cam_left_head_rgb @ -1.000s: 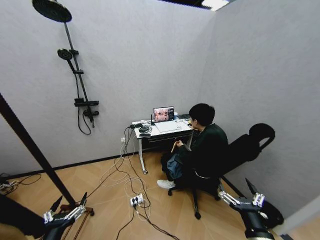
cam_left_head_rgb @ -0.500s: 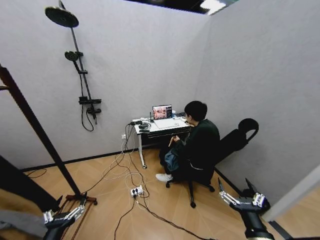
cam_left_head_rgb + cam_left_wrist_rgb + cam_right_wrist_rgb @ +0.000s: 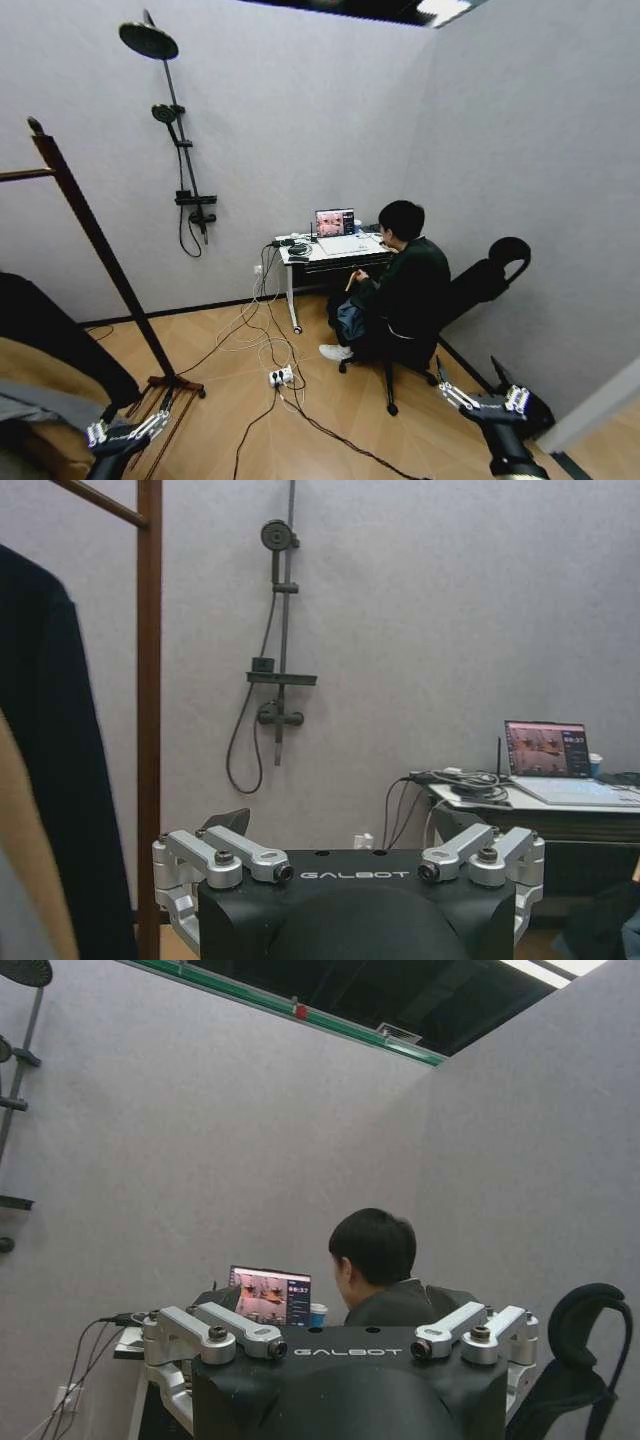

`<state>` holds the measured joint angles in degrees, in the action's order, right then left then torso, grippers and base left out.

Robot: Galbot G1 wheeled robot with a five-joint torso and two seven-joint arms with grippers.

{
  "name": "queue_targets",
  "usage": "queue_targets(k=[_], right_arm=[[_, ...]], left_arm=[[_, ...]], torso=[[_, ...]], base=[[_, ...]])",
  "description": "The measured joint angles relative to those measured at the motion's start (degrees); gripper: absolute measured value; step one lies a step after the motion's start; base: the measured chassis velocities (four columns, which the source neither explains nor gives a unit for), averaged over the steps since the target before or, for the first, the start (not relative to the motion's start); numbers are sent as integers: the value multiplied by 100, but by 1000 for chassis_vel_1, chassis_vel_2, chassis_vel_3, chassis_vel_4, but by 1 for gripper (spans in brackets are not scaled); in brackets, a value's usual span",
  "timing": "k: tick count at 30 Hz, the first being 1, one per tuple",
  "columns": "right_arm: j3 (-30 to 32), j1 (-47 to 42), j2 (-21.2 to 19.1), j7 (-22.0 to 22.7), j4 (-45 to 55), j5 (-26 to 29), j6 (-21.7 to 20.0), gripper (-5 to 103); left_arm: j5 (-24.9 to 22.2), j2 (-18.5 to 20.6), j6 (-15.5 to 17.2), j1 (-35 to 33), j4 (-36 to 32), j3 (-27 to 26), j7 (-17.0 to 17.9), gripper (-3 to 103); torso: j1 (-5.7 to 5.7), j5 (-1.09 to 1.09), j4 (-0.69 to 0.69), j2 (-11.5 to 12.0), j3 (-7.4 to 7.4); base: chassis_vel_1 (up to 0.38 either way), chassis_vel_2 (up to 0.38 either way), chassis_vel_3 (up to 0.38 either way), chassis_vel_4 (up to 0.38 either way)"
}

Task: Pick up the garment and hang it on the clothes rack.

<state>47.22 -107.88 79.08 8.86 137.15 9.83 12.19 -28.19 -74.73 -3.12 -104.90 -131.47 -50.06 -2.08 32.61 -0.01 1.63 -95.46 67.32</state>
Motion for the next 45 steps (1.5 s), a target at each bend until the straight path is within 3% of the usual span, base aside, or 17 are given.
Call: queue_targets(k=[6, 11, 34, 45], right_arm=[[0, 0, 0, 0, 0, 0, 0, 100], [-1, 0, 0, 0, 1, 0, 0, 100], [0, 0, 0, 0, 1, 0, 0, 100], [0, -1, 0, 1, 1, 0, 0, 100]], left_arm=[[0, 0, 0, -1, 0, 0, 2, 100], [0, 0, 0, 0, 0, 0, 2, 100], [0, 0, 0, 0, 0, 0, 0, 100], [0, 0, 0, 0, 0, 0, -1, 100]], torso=[[-5, 0, -4, -2, -1], [-3, 1, 1, -2, -1], [-1, 2, 0, -1, -1], [-1, 4, 0, -2, 0]], base=[[111, 59, 58, 102], [12, 6, 3, 16], [6, 8, 9, 5], [138, -133, -132, 137]])
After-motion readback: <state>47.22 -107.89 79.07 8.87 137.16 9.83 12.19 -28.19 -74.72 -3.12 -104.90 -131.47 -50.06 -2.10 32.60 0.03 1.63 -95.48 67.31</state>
